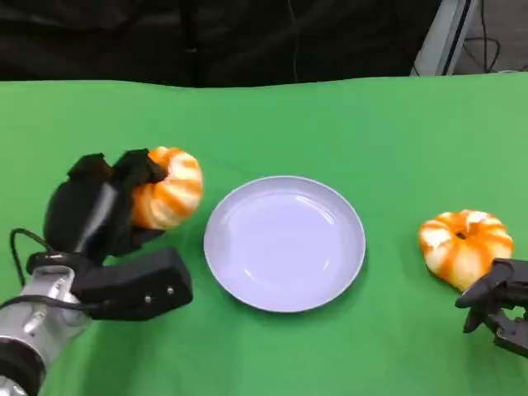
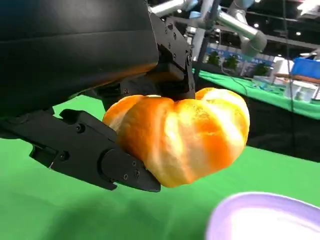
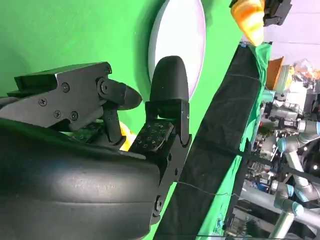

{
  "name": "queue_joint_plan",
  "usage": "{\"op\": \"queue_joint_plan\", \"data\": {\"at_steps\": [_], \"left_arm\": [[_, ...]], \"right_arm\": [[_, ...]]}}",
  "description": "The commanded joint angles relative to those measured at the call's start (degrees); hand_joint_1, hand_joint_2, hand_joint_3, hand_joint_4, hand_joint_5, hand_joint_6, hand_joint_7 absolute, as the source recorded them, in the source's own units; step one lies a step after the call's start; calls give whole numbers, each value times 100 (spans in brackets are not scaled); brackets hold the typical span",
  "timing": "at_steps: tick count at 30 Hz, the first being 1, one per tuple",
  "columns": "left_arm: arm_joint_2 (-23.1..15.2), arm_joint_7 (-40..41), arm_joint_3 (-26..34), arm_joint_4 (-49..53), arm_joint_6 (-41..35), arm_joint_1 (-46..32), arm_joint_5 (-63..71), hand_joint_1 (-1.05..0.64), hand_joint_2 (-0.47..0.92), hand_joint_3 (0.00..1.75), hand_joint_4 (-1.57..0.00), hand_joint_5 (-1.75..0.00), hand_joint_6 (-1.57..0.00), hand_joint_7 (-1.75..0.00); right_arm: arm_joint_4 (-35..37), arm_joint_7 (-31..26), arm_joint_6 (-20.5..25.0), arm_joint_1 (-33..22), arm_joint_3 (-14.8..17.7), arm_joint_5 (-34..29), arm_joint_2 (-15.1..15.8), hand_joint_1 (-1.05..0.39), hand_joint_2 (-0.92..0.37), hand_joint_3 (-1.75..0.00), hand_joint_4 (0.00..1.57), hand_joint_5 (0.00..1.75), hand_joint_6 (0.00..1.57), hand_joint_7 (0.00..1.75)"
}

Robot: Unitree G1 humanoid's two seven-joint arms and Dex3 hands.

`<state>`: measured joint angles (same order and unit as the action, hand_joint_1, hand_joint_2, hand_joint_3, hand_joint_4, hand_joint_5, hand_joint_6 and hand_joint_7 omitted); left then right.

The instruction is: Grasp the bread from the table and place it into the plate.

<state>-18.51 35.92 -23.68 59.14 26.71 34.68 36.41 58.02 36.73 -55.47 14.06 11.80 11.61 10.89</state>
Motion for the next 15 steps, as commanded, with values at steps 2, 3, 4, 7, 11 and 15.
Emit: {"op": "queue_joint_plan", "data": {"at_steps": [2,3,4,7,11,15], "left_arm": [[5,-50,-29,-249,-107,-94,90,-10,92,40,-46,-167,-61,-121],[23,-41,-45,-275,-111,-93,107,-10,92,41,-46,-167,-61,-121],[35,-34,-54,-292,-111,-92,120,-9,92,37,-44,-169,-59,-125],[90,-40,-67,-322,-17,-103,125,-8,92,33,-43,-172,-56,-129],[169,10,-90,-295,98,-113,134,-9,92,33,-46,-170,-58,-129],[242,42,-124,-294,93,-110,180,-10,92,33,-47,-169,-58,-130]], "right_arm": [[8,-56,-54,-39,-11,-8,52,10,-84,-62,89,138,95,94],[11,-61,-56,-35,-14,-11,50,10,-83,-62,89,138,95,94],[12,-64,-58,-34,-16,-12,48,10,-83,-62,89,138,95,94],[16,-61,-50,-32,-16,-4,46,10,-83,-63,89,138,95,94],[0,-50,-32,-39,-17,8,46,9,-83,-63,88,138,95,94],[-1,-55,-33,-34,-21,1,48,10,-83,-62,88,139,95,93]]}}
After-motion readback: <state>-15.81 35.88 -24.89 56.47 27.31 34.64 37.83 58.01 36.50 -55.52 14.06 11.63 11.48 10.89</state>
